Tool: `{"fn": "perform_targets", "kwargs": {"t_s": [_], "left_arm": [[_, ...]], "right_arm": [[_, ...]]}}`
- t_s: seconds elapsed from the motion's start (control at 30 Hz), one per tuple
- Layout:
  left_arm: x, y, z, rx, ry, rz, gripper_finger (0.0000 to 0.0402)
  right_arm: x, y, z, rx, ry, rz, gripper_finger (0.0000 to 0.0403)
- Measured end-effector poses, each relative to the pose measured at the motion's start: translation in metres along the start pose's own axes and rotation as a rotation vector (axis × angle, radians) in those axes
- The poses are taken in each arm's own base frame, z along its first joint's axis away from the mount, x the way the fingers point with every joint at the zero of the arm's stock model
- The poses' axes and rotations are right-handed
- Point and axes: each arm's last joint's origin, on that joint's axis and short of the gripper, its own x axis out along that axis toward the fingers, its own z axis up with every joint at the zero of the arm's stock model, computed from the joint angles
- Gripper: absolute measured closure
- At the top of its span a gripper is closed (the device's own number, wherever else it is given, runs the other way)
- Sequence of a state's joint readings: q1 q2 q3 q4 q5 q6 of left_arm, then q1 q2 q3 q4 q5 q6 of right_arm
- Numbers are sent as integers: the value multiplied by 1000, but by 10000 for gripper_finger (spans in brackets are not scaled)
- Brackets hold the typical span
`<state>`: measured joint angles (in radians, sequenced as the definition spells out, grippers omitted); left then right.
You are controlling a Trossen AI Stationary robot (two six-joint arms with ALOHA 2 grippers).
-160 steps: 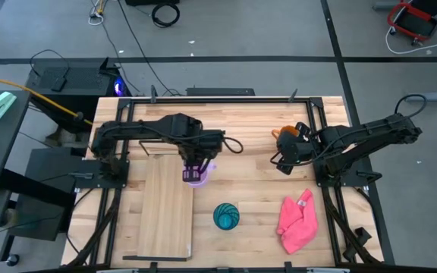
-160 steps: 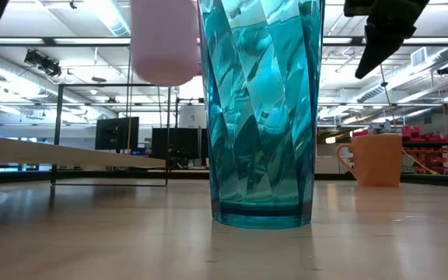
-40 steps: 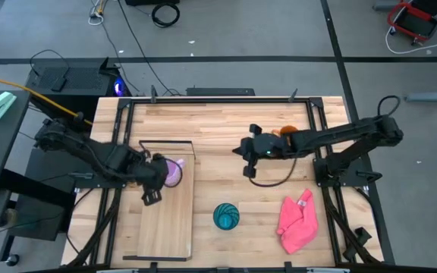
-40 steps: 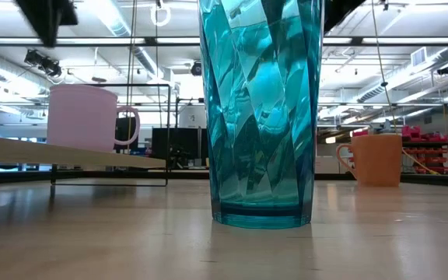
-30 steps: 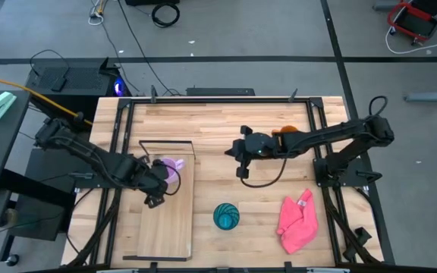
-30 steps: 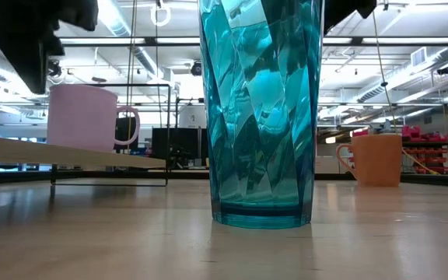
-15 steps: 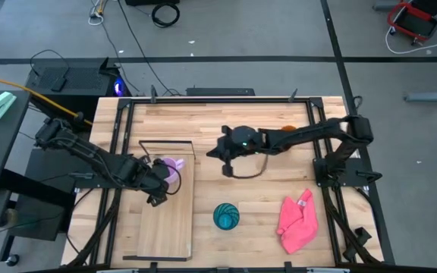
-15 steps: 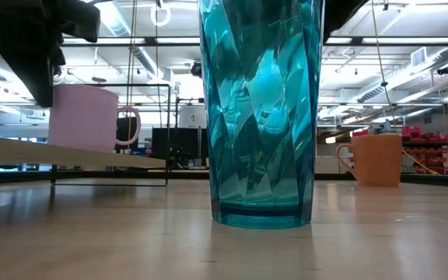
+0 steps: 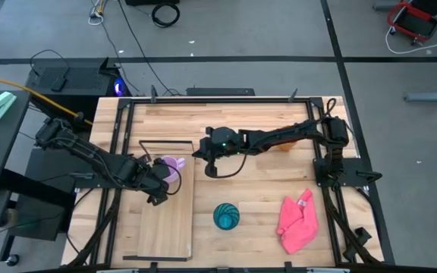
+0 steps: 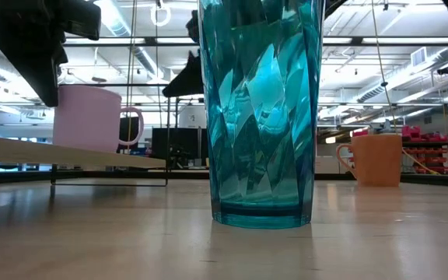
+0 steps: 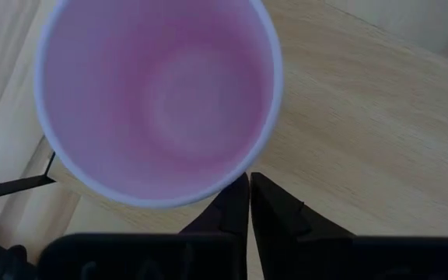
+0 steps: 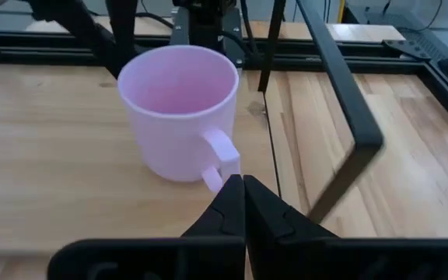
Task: Stack small to large cups/mugs on shelf
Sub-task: Put the purple mug on the shelf
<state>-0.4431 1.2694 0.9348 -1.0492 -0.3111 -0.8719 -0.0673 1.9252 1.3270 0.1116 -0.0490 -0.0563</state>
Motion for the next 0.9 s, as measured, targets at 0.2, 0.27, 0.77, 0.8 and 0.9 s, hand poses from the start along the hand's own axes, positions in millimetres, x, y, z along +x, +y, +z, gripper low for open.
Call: {"fn": "perform_targets", "kwargs": {"t_s": [0.2,0.27,0.77,0.8,0.9], "left_arm": [[0,0,0,-7,1,1,388],[0,0,0,-6,2,2,387],[0,0,0,-7,1,0,388],[0,0,0,-7,1,0,389],[0,0,0,-7,1,0,388]], "right_arm": [[11,-3,7,21,-19,6,403],[13,-3,5,27,-10,8,403],[14,-3,8,99,-33,10,403],[14,-3,8,102,-37,10,403],[14,-3,9,111,-40,10,403]]}}
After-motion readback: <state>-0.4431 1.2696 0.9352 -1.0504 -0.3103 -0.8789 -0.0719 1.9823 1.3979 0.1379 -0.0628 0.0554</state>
